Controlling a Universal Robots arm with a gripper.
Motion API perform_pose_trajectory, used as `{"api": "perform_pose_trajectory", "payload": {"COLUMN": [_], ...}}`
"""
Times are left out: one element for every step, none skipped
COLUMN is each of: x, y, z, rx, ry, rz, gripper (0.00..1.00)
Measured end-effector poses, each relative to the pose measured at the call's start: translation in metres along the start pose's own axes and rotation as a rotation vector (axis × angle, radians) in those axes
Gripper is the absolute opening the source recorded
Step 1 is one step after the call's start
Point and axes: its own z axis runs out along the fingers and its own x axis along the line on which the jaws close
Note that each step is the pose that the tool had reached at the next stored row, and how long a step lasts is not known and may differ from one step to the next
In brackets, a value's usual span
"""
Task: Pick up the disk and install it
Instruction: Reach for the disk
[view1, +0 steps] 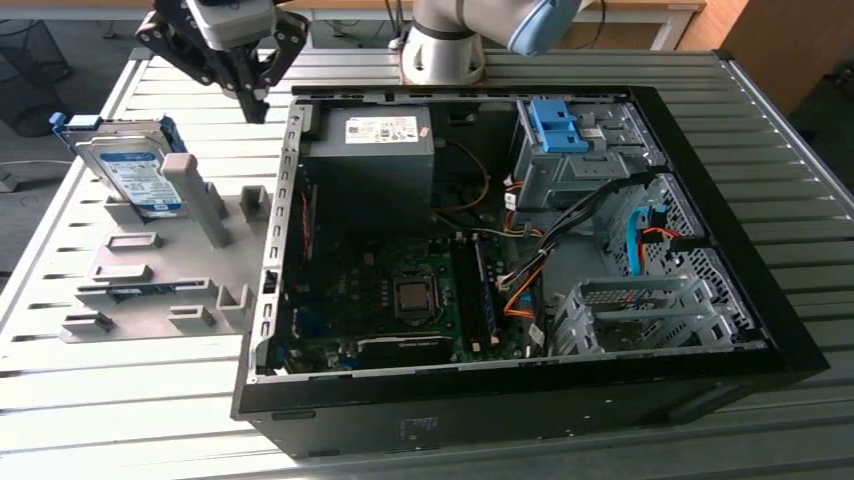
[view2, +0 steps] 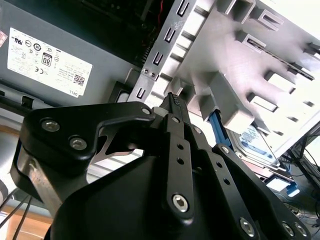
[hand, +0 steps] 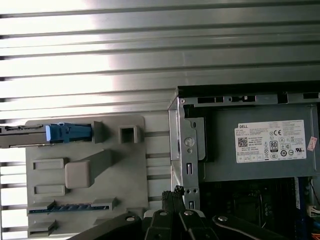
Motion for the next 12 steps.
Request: {"api": "perform_pose_trajectory", "payload": {"x": [0.0007, 0.0014, 0.0021, 0.0029, 0.0038, 0.0046, 0.0054, 0.0062, 0.007, 0.0077, 0.0086, 0.0094], "y": [0.0, -0.0001, -0.0001, -0.0002, -0.0003, -0.0003, -0.0004, -0.0005, -0.0005, -0.0006, -0.0006, -0.0007], "z": [0.0001, 0.0002, 0.0003, 0.0003, 0.0004, 0.0005, 0.0006, 0.0007, 0.0008, 0.0008, 0.0009, 0.001], "rx": [0.0, 0.0, 0.0, 0.0, 0.0, -0.0001, 0.0001, 0.0, 0.0, 0.0, 0.0, 0.0], "ry": [0.0001, 0.0001, 0.0002, 0.0003, 0.0003, 0.0003, 0.0005, 0.0004, 0.0005, 0.0005, 0.0005, 0.0006], "rz": [0.0, 0.0, 0.0, 0.0, 0.0, 0.0, 0.0, 0.0, 0.0, 0.0, 0.0, 0.0], "gripper": [0.11, 0.11, 0.11, 0.11, 0.11, 0.11, 0.11, 0.11, 0.11, 0.11, 0.11, 0.11]}}
